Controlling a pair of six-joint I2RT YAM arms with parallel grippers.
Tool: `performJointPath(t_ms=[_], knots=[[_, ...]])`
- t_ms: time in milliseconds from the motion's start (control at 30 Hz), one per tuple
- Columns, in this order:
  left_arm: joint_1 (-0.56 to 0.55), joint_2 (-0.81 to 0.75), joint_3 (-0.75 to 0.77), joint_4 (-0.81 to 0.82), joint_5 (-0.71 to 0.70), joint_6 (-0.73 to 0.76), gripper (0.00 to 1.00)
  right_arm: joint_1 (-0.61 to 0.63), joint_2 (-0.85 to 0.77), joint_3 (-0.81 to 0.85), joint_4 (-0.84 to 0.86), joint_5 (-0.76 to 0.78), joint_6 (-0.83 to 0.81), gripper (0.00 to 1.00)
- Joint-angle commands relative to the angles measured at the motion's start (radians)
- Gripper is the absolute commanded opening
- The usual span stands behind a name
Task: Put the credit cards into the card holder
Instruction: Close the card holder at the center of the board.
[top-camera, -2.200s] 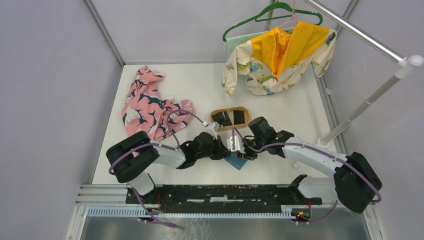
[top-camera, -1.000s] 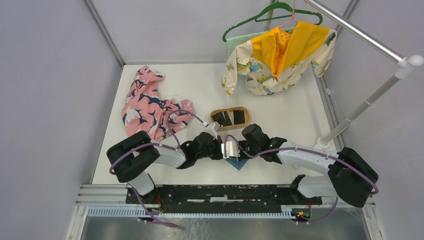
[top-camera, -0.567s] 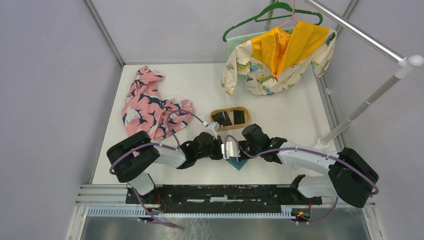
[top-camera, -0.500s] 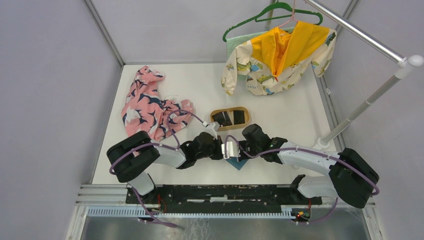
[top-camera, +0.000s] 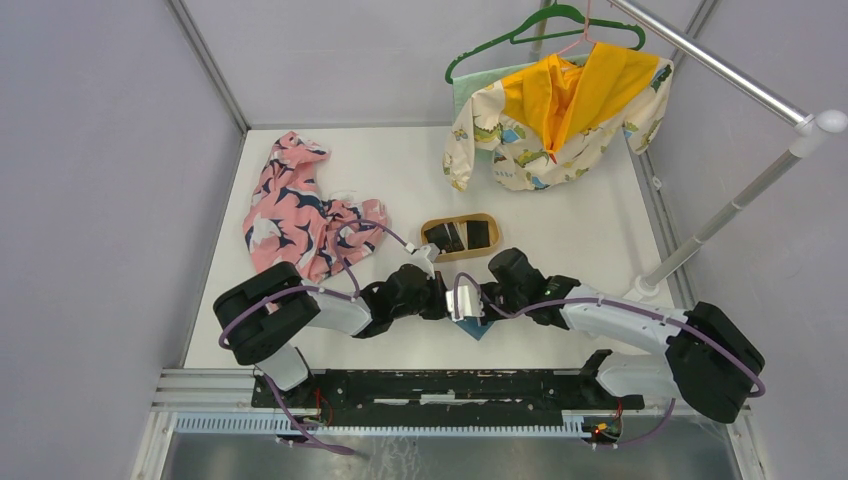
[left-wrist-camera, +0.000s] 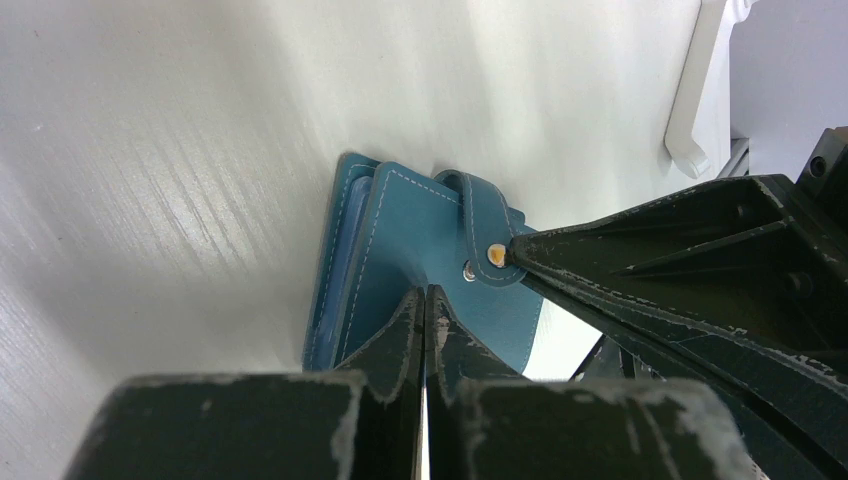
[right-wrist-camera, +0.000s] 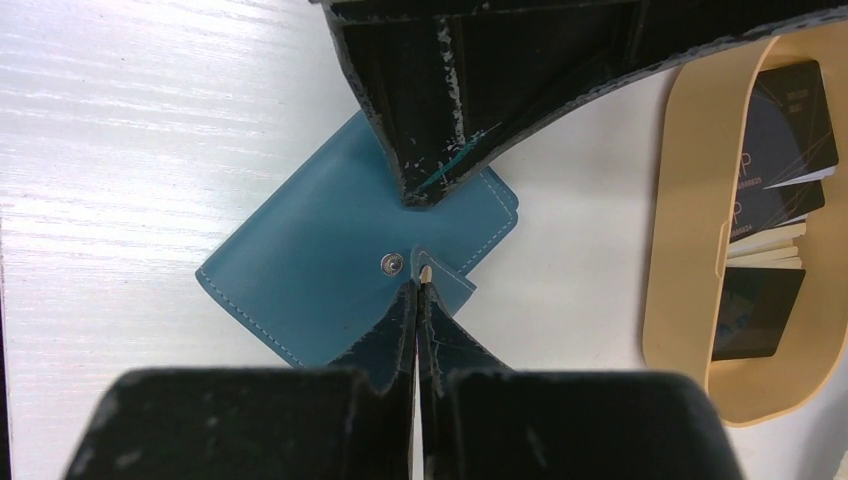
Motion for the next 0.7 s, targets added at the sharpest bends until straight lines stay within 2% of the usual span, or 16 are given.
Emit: performJointPath(t_ms=[0,667], knots=[[0.001,0.019,0.006,-0.035,-0.002,-0.005,0.02,0.008,0.008,-0.005,-0.013,-0.029,-0.019,0.00],[0.001,0.014,0.001,-0.035,-0.004,-0.003,0.02,0.052,0.035,-0.014,-0.018,0.017,-0.045,0.00]])
